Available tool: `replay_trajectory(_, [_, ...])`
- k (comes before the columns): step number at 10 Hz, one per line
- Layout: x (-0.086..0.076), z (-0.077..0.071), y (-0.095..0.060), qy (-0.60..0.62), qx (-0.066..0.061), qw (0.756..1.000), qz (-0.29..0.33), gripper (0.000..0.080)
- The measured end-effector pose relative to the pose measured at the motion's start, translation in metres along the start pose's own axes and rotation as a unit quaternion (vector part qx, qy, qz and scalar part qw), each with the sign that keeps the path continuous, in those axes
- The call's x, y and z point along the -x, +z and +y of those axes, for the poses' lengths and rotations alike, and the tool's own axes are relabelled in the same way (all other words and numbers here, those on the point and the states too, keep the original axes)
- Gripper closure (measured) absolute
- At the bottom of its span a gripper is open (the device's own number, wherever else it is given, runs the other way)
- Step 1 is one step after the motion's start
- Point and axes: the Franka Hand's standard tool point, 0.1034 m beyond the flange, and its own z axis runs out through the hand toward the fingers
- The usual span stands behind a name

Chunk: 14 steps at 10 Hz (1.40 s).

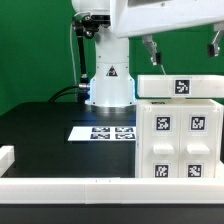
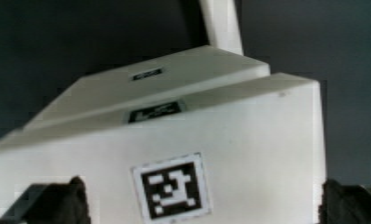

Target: Assemble cabinet

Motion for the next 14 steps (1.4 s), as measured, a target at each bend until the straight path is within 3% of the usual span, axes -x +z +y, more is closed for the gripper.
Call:
replay_trajectory(2, [-0.002,-0.008,0.001,-0.121,0.024,0.992,0.012,0.015])
replay_trajectory(5, [-0.002,-0.004,0.002,-0.205,0.029,0.978,0.008,0.015])
replay_trajectory(6, [-0.008,-0.003,0.002,-0.292,0.051,0.955,0.004,0.015])
replay_trajectory(8, [-0.014,-0.005,0.002,-0.422,0.073,0.903,-0.019,0.015])
replay_trajectory(9, [-0.017,-0.006,0.002,-0.485,0.075,0.871,-0.029,0.015])
replay_trajectory(12, [-0.017,-0.001,0.002,-0.567,0.075,0.82,-0.037,0.015])
replay_trajectory(14, [-0.012,0.002,0.012,-0.626,0.068,0.775,-0.056,0.015])
